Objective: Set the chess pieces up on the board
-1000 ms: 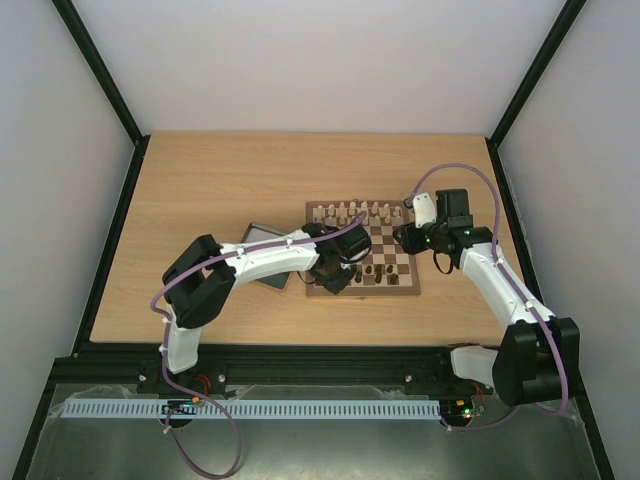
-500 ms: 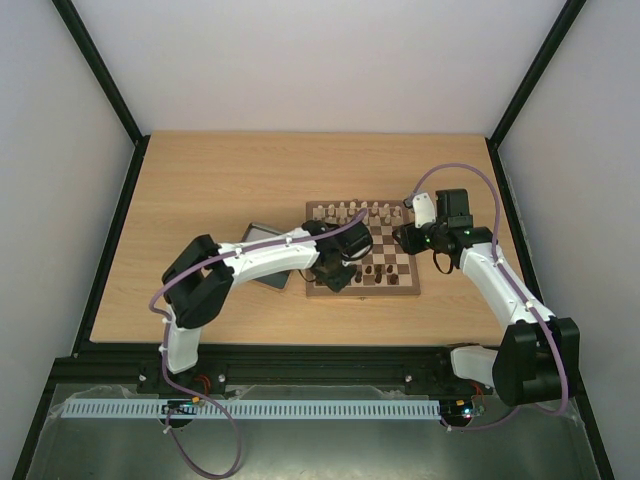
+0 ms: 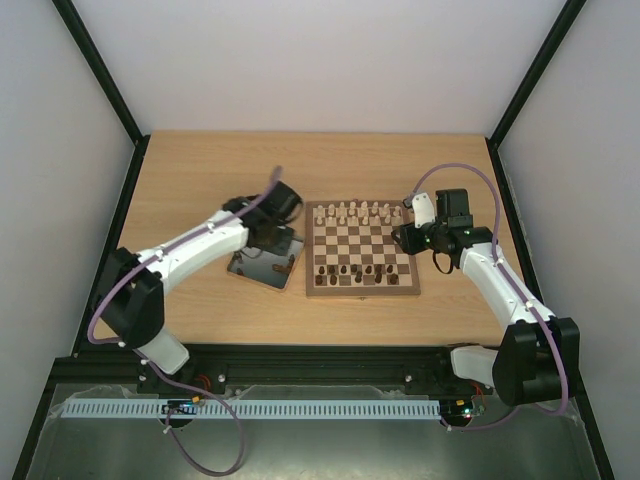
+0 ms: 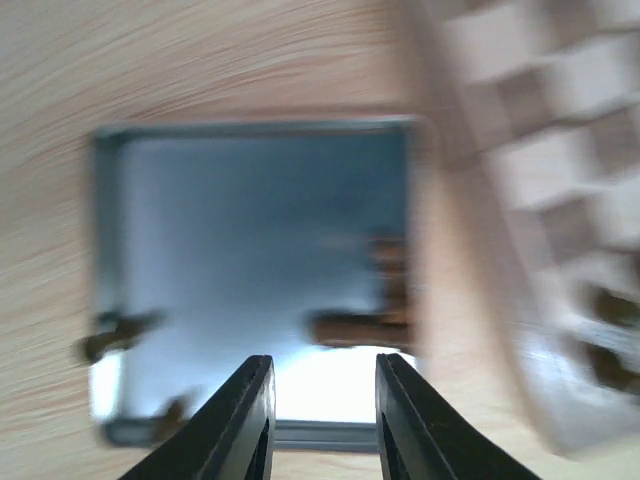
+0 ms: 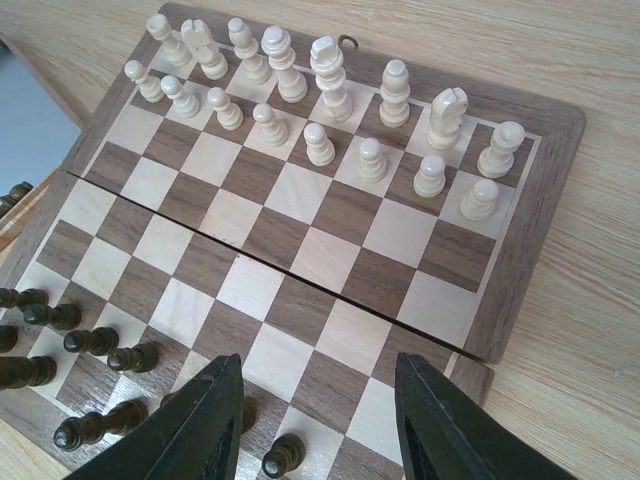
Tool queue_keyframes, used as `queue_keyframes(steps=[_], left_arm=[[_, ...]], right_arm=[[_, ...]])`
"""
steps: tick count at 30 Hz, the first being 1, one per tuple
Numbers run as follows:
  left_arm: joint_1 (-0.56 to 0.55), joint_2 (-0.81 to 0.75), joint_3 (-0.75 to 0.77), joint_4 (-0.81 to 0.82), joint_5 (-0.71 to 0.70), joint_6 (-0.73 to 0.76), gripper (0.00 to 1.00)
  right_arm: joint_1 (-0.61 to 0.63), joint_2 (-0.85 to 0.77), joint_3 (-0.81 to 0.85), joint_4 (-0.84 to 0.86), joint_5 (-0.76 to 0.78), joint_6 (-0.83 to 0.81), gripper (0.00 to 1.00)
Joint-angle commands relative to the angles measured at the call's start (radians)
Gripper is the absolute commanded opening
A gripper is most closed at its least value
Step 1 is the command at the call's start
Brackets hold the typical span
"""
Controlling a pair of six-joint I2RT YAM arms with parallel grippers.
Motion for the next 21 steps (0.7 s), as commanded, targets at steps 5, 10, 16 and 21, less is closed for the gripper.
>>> queue_keyframes(steps=[5,10,16,21], left_arm=[[0.293,-0.041,-0.176,0.031,-0.108,-0.076,0.41],[0.343,0.004,-0.193,0.067,-0.089,-0.092,0.41],[0.402,0.04,-0.2,0.094,-0.06,-0.096,0.38],[0.416,0.054,-0.204,0.116,-0.004,-0.086,0.33]], right_arm=[[-0.004,0.011,0.005,-0.021,-0.029,-0.015,0.44],[-0.002,0.015,0.006,-0.023,-0.033,-0.018,0.44],[-0.003,0.016,0.005,-0.024,-0.039,-0.021,0.44],[-0.002,0.023,0.007,-0.027,-0.042,-0.024,0.44]])
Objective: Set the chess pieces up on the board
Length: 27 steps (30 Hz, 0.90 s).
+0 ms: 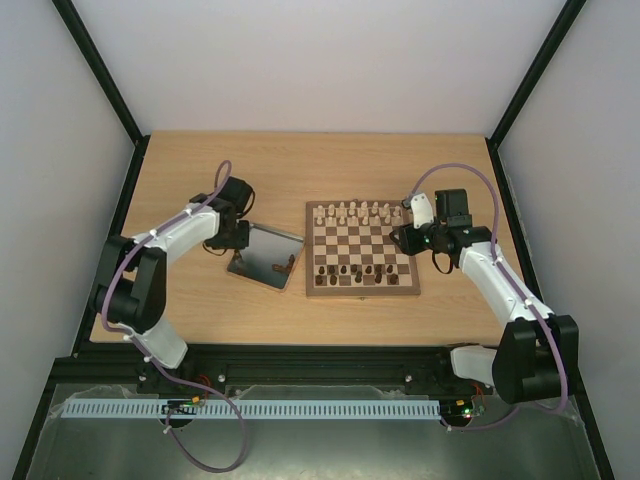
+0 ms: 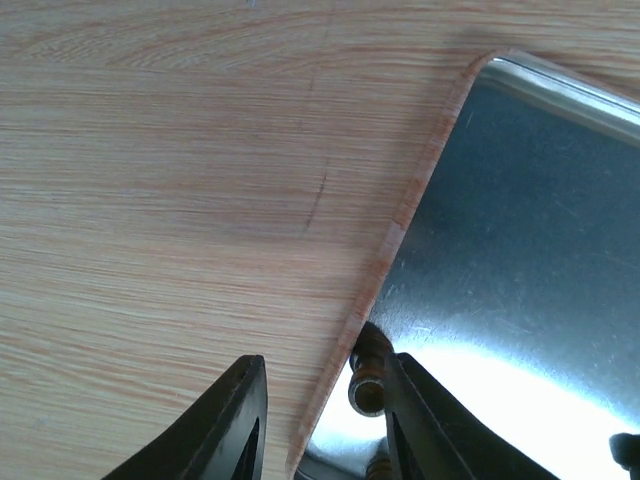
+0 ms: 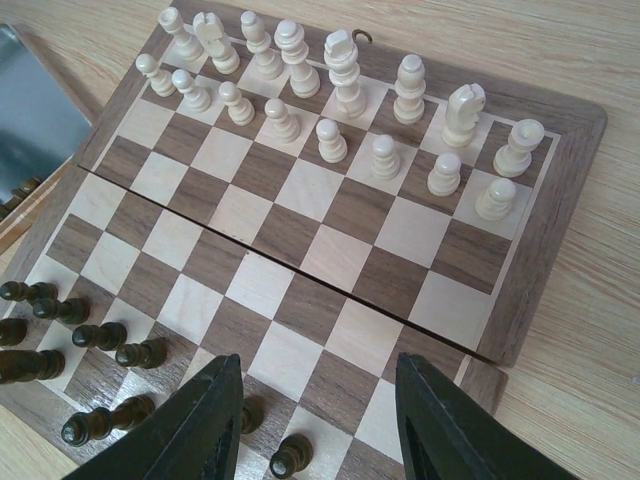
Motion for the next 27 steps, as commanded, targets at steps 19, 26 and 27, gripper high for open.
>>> queue_keyframes(steps=[19,26,27], left_arm=[[0.008,0.081,-0.05,0.058,0.153,0.023,0.16],[0.003,0.072,-0.058,0.101,0.284,0.054,0.11],[0.001,0.068,-0.06,0.113,0.33,0.06,0.11]], right_arm=[[-0.003,0.031,0.009,-0.034,-0.026,-0.016,0.44],[-0.002,0.033,0.009,-0.038,-0.031,-0.017,0.44],[-0.003,0.034,0.009,-0.038,-0.031,-0.016,0.44]])
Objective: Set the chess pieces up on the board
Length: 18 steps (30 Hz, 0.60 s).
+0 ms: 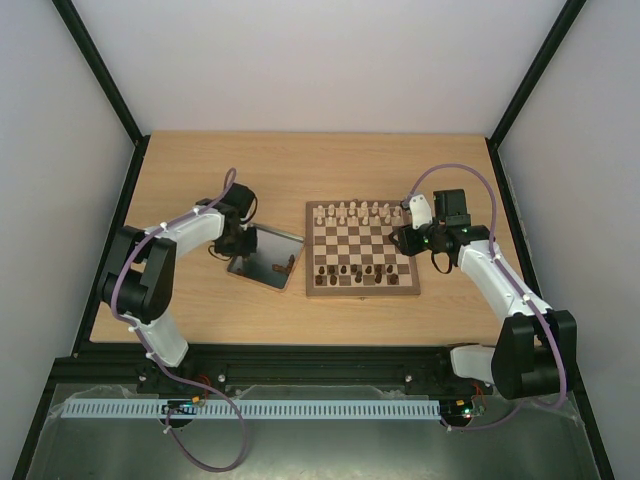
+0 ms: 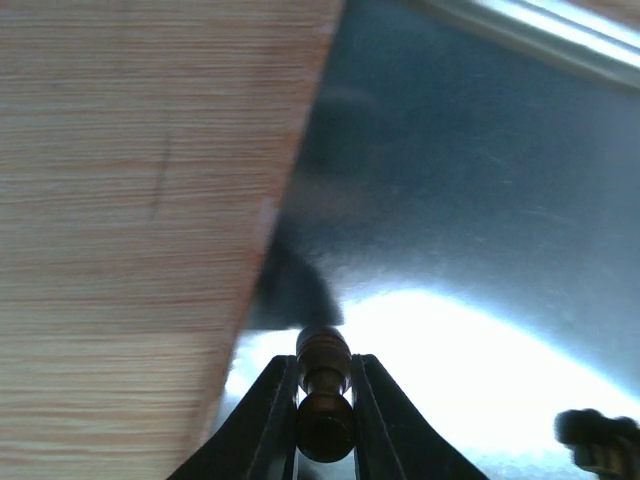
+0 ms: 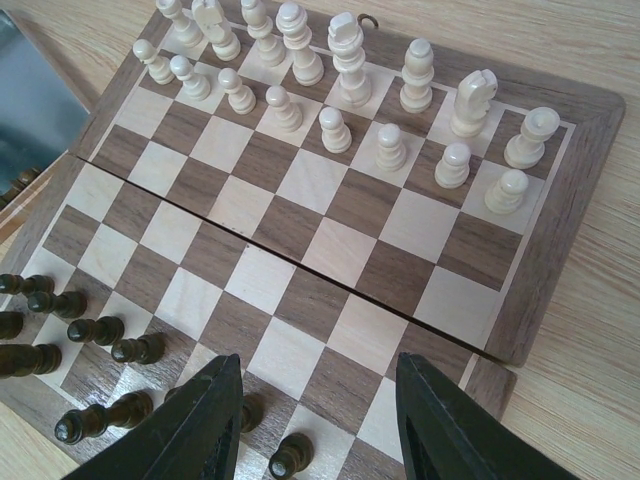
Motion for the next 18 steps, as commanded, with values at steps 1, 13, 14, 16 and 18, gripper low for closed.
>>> queue_keyframes(steps=[1,13,14,16,18], left_arm=[[-0.01,-0.009,-0.021,0.045,0.185,0.033,0.1],[-0.068,-0.105,0.035,0.08,0.3,0.029,0.08],[-0.083,-0.104,0.053,0.073,0.298,0.031,0.08],[-0.117,-0.099,0.093,0.064,0.294,0.035,0.08],[-0.162,-0.087,0.132,0.059,0.28,0.039,0.08]], right_arm=[[-0.003,0.012,0.009,-0.038,-0.023,-0.005,0.44],[-0.003,0.012,0.011,-0.04,-0.029,-0.006,0.44],[-0.002,0.013,0.012,-0.039,-0.029,-0.006,0.44],[-0.002,0.013,0.012,-0.04,-0.028,-0.005,0.44],[-0.003,0.011,0.011,-0.039,-0.028,-0.005,0.44]])
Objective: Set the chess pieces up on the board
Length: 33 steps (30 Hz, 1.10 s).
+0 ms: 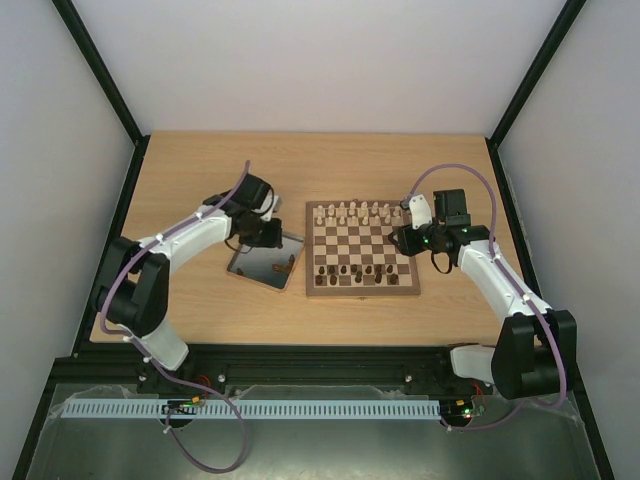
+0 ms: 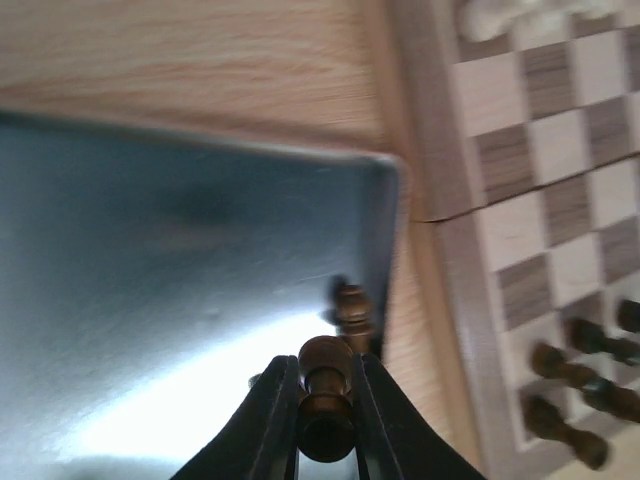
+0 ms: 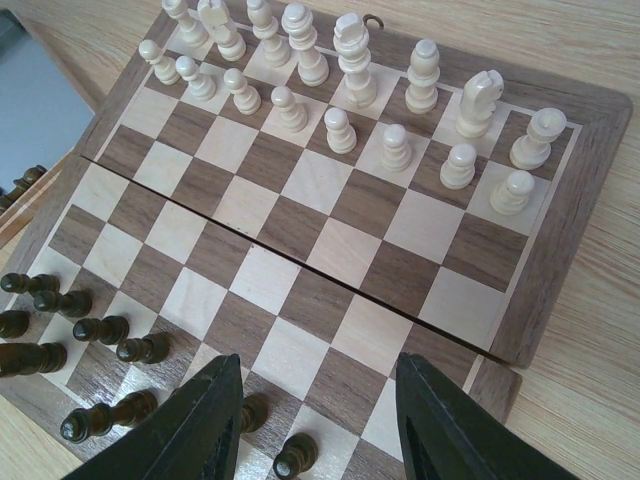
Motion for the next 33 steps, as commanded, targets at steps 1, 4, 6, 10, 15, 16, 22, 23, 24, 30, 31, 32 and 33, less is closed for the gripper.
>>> queue_keyframes(steps=[1,4,6,10,15,16,22,23,24,30,31,32,33], left_arm=[[-0.085,0.004,0.104,-0.017,0.001,0.014,0.08],[-0.153,0.052,0.174,-0.032,-0.023,0.019,0.08],[-0.194,0.099,0.222,-0.046,-0.044,0.019,0.08],[-0.264,0.191,0.308,-0.087,-0.089,0.024,0.08],[-0.324,0.275,0.386,-0.118,-0.151,0.022,0.08],[-0.332,0.29,0.398,-0.124,-0.163,0.016,0.08],[-0.364,0.347,0.43,-0.134,-0.22,0.0,0.08],[-0.367,0.354,0.434,-0.137,-0.227,-0.003,0.08],[-0.369,0.359,0.435,-0.138,-0.234,-0.006,0.08],[-0.371,0.375,0.452,-0.151,-0.253,-0.019,0.19],[-0.37,0.372,0.454,-0.157,-0.256,-0.019,0.21],[-0.371,0.368,0.458,-0.16,-0.259,-0.018,0.24],[-0.371,0.361,0.461,-0.165,-0.265,-0.016,0.26]], right_arm=[[-0.002,0.01,0.012,-0.04,-0.018,-0.004,0.44],[-0.003,0.006,0.011,-0.037,-0.016,-0.004,0.44],[-0.003,0.002,0.01,-0.039,-0.016,-0.004,0.44],[-0.003,-0.002,0.011,-0.038,-0.016,-0.004,0.44],[-0.002,-0.002,0.012,-0.04,-0.019,-0.002,0.44],[-0.002,-0.002,0.013,-0.04,-0.019,-0.002,0.44],[-0.003,-0.016,0.01,-0.04,-0.017,-0.002,0.44],[-0.003,-0.016,0.01,-0.04,-0.018,-0.002,0.44],[-0.002,-0.015,0.011,-0.04,-0.019,-0.002,0.44],[-0.003,-0.021,0.01,-0.039,-0.021,-0.003,0.44],[-0.002,-0.02,0.01,-0.039,-0.023,-0.004,0.44],[-0.002,-0.019,0.012,-0.04,-0.027,-0.005,0.44],[-0.003,-0.017,0.011,-0.042,-0.035,-0.007,0.45]])
